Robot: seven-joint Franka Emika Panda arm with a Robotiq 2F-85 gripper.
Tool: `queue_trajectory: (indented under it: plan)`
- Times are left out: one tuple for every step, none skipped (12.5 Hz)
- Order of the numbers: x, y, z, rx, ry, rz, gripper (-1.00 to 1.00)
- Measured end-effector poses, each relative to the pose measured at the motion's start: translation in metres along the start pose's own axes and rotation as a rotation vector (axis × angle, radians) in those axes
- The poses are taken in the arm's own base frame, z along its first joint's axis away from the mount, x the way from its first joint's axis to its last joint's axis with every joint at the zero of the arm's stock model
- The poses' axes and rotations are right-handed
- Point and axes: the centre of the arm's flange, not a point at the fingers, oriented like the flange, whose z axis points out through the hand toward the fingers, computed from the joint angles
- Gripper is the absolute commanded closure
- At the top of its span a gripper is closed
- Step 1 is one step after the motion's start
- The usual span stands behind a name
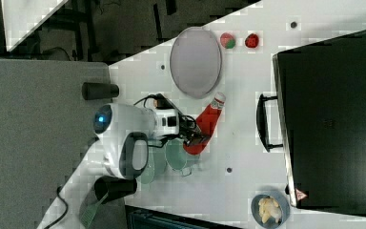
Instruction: Pick ketchup from strainer and place it on the table
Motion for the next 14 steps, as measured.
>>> queue_trajectory:
  plan:
    - [-0.003,-0.001,0.019,-0.003,0.001,-0.017,-0.21]
    - [-0.005,-0.001,0.039,-0.009,-0.009,-0.028,-0.27]
    - [-0.006,-0.001,0.056,-0.016,-0.034,-0.029,-0.46]
    - [-0.005,-0.001,0.069,-0.012,-0.045,-0.027,-0.68]
    - [-0.002,0.001,0.078,-0.01,-0.048,-0.024,-0.88]
    - [-0.001,0.004,0.082,-0.017,-0.05,-0.025,-1.0]
    - [0.002,0.009,0.082,-0.025,-0.044,-0.023,-1.0]
    - [0.005,0.012,0.079,-0.02,-0.041,-0.011,-1.0]
    - [0.009,0.013,0.072,-0.015,-0.034,-0.003,-1.0]
    - [0.012,0.014,0.059,-0.01,-0.012,-0.004,-1.0]
    - [0.013,0.012,0.044,-0.004,0.006,-0.004,-1.0]
    - [0.013,0.008,0.024,-0.004,0.008,0.001,-1.0]
    - [0.014,0.002,-0.002,-0.001,0.02,0.0,-1.0]
    - [0.018,-0.007,-0.035,0.009,0.049,-0.01,-1.0]
